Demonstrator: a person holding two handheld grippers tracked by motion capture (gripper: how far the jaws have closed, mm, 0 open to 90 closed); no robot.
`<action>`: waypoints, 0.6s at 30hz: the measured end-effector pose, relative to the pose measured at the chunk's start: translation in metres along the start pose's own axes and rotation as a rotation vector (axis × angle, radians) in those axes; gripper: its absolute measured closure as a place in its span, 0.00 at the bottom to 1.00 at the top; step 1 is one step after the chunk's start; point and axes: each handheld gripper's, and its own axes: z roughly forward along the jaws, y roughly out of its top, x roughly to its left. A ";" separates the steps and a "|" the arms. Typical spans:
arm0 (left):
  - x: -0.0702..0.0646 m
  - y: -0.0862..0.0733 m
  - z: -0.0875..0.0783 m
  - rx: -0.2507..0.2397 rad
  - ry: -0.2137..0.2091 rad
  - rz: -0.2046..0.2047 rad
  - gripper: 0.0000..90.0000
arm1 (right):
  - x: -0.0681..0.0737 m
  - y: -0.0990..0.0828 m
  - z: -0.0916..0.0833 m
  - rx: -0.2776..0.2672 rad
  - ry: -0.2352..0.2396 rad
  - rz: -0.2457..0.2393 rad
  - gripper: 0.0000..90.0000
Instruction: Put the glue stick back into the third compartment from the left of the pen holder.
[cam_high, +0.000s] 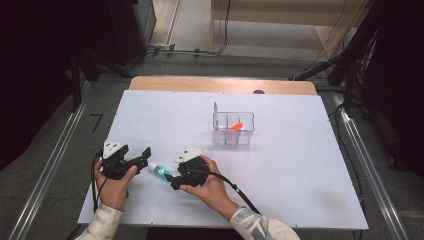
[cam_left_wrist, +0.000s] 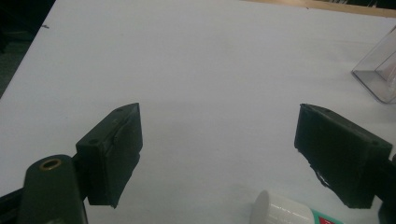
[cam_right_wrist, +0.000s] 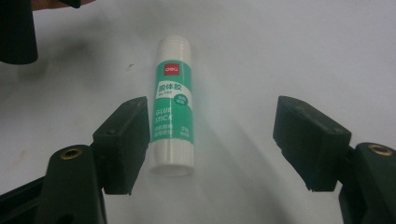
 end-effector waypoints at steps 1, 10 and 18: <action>0.000 0.000 0.000 0.001 -0.001 0.000 0.17 | 0.001 0.000 0.002 0.003 0.000 -0.005 0.29; 0.000 0.000 0.000 0.000 -0.001 0.001 0.17 | 0.008 0.000 0.012 0.025 -0.007 -0.034 0.29; 0.000 0.000 0.000 0.002 -0.001 0.001 0.17 | 0.010 0.001 0.020 0.041 -0.011 -0.061 0.33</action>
